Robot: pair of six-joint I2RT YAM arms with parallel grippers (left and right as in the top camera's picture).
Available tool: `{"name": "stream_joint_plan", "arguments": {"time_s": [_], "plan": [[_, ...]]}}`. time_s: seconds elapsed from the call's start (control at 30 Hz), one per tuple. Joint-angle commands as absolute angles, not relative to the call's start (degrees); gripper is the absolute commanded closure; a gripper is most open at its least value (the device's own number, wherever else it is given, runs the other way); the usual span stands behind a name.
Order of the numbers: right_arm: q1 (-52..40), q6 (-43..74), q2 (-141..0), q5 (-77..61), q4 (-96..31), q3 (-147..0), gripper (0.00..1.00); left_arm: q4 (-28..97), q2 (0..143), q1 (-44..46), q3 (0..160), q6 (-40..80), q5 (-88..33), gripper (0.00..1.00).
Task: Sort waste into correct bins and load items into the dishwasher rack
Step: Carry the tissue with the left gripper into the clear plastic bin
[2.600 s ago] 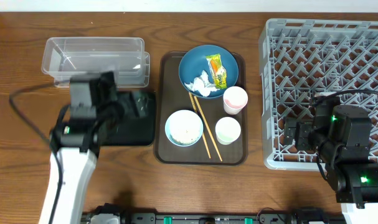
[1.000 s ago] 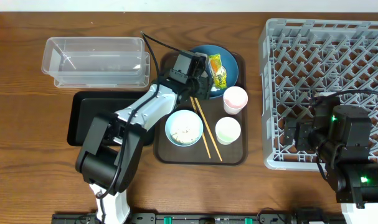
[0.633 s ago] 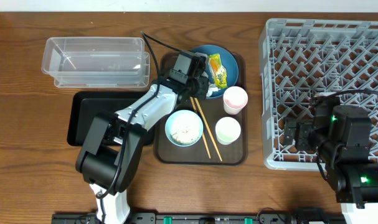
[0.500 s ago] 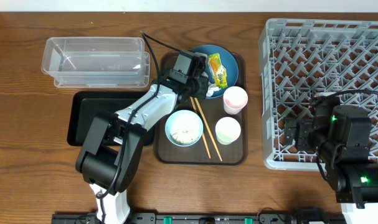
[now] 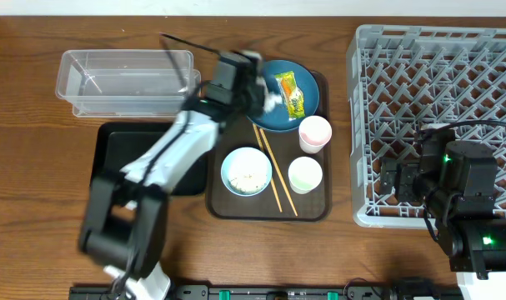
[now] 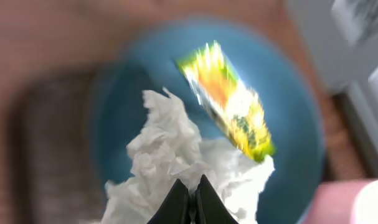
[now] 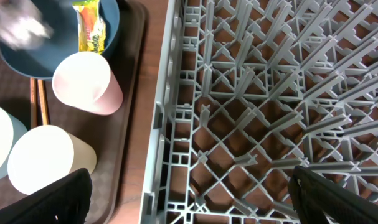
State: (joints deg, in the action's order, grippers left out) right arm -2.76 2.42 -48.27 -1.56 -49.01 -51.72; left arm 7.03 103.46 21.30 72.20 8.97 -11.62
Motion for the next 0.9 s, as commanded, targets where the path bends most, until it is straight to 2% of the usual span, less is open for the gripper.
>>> {"name": "stream_joint_plan", "arguments": {"time_s": [0.0, 0.3, 0.57, 0.7, 0.87], "plan": [[-3.0, 2.7, -48.0, -1.7, -49.1, -53.0, 0.01, 6.3, 96.8, 17.0, 73.0, 8.6, -10.9, 0.94], [-3.0, 2.7, -48.0, -1.8, -49.1, -53.0, 0.01, 4.4, 94.1, 3.8, 73.0, 8.6, -10.8, 0.93], [-3.0, 2.7, -48.0, -1.8, -49.1, -53.0, 0.01, 4.4, 98.9, -2.1, 73.0, 8.6, -10.6, 0.91], [-3.0, 2.7, -48.0, -1.8, -49.1, -53.0, 0.01, 4.5, 100.0, -2.9, 73.0, 8.6, -10.7, 0.76], [-3.0, 2.7, -48.0, -1.8, -49.1, -53.0, 0.01, 4.2, 98.2, -2.7, 73.0, 11.0, -11.8, 0.47]]}}
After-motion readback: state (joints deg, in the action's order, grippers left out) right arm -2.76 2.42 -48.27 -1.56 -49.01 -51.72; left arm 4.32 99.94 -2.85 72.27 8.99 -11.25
